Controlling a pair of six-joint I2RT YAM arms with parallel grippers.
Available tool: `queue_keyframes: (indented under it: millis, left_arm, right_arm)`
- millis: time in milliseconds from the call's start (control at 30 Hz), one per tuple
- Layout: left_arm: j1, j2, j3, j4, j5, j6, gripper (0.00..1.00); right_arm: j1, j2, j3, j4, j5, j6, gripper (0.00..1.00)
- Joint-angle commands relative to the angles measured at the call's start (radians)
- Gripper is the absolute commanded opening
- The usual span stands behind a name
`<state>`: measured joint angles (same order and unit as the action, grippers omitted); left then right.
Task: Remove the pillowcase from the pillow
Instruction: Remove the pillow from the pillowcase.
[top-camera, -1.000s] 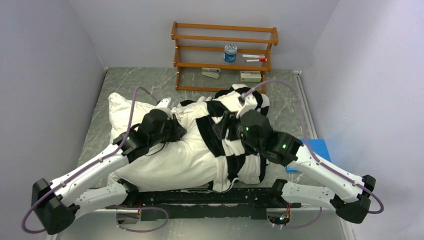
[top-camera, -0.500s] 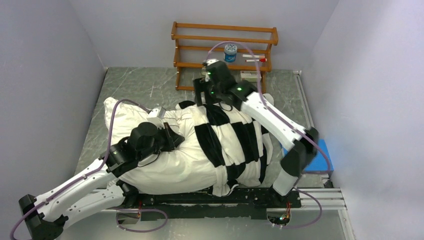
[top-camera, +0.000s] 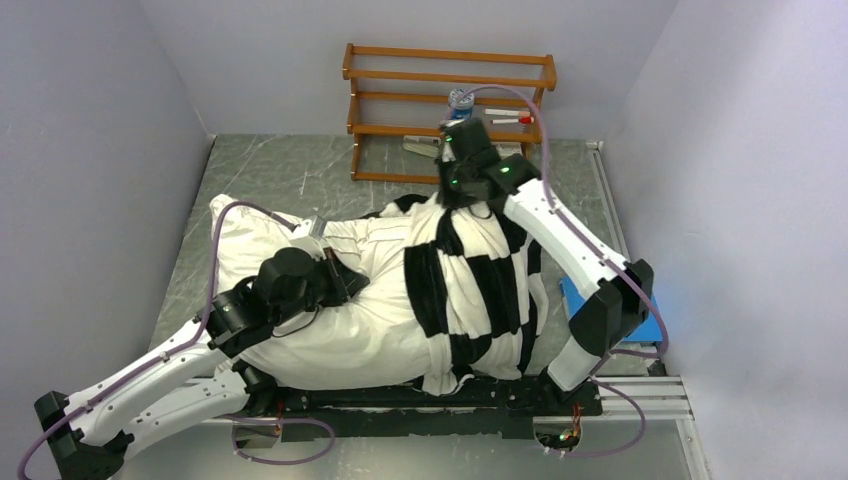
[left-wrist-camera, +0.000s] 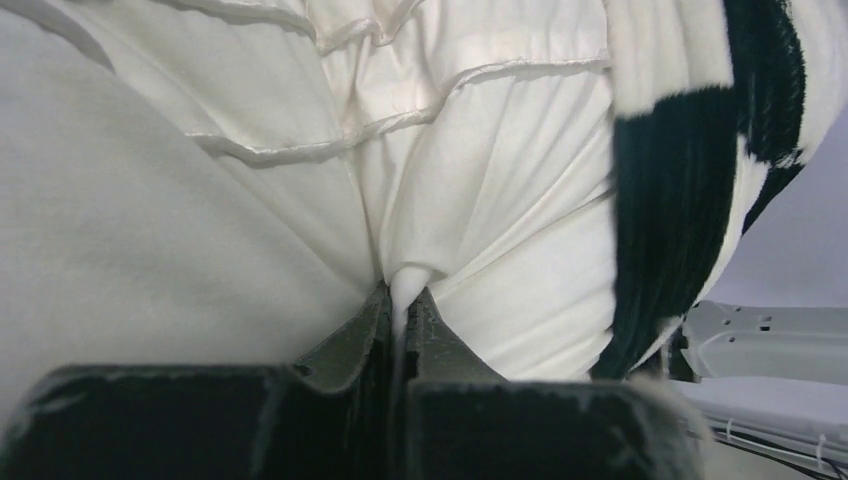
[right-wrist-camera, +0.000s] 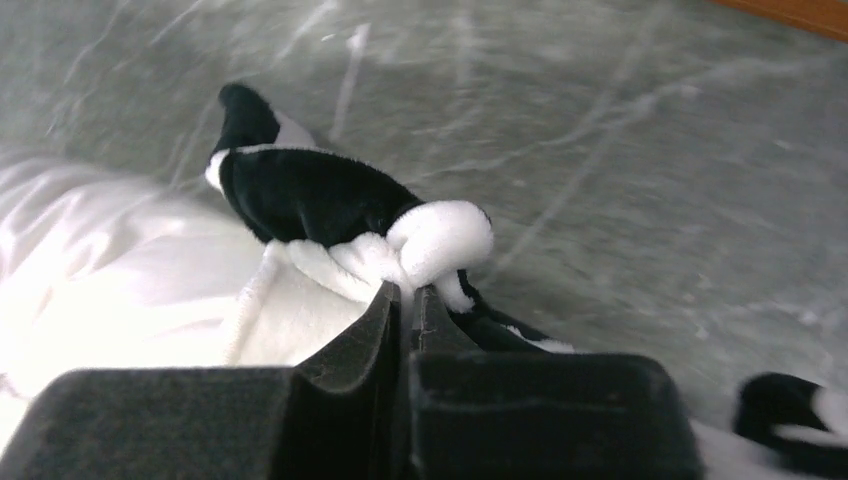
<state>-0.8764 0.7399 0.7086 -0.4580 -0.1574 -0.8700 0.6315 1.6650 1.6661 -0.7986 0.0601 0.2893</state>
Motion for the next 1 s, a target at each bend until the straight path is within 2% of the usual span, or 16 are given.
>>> queue_keyframes:
  millis: [0,133,200,233,300,400,467,600,700,800,867,967]
  left_arm:
    - [-0.018,0.016,-0.047,-0.379,0.013,-0.003,0.05]
    - [-0.016,0.027,-0.048,-0.377,0.009,-0.003,0.05]
    - [-0.018,0.036,-0.043,-0.379,0.004,-0.002,0.05]
    - [-0.018,0.041,-0.042,-0.381,0.002,-0.002,0.05]
    - [-0.018,0.047,-0.040,-0.379,-0.002,-0.003,0.05]
    - [-0.018,0.055,-0.039,-0.366,-0.004,-0.004,0.05]
    - [-0.018,0.065,-0.036,-0.353,-0.005,-0.002,0.05]
    - [-0.017,0.104,-0.014,-0.338,-0.016,0.012,0.05]
    - [-0.018,0.141,0.007,-0.329,-0.016,0.023,0.05]
    - [-0.018,0.162,0.026,-0.290,0.008,0.012,0.05]
    - [-0.018,0.166,0.032,-0.273,0.019,0.004,0.05]
    - [-0.018,0.154,0.035,-0.292,-0.002,-0.001,0.05]
  right_arm:
    - [-0.194,-0.083,-0.009,-0.022,0.199,-0.019,0.00]
    - [-0.208,-0.117,-0.034,-0.010,0.105,-0.001,0.00]
    - [-0.207,-0.132,-0.045,-0.003,-0.056,0.004,0.03]
    - [-0.204,-0.138,-0.042,-0.007,-0.124,0.004,0.10]
    - [-0.184,-0.162,-0.029,-0.017,-0.167,0.014,0.33]
    - [-0.091,-0.225,-0.005,-0.037,0.013,0.026,0.58]
    - [-0.032,-0.261,0.011,-0.061,0.102,0.029,0.66]
    - [0.040,-0.335,-0.039,-0.083,0.115,0.052,0.68]
    - [0.095,-0.384,-0.150,-0.060,0.117,0.079,0.69]
    - [0.119,-0.365,-0.237,-0.051,0.181,0.076,0.69]
    - [0.123,-0.314,-0.234,-0.101,0.283,0.069,0.60]
    - [0.118,-0.278,-0.240,-0.143,0.485,0.087,0.32]
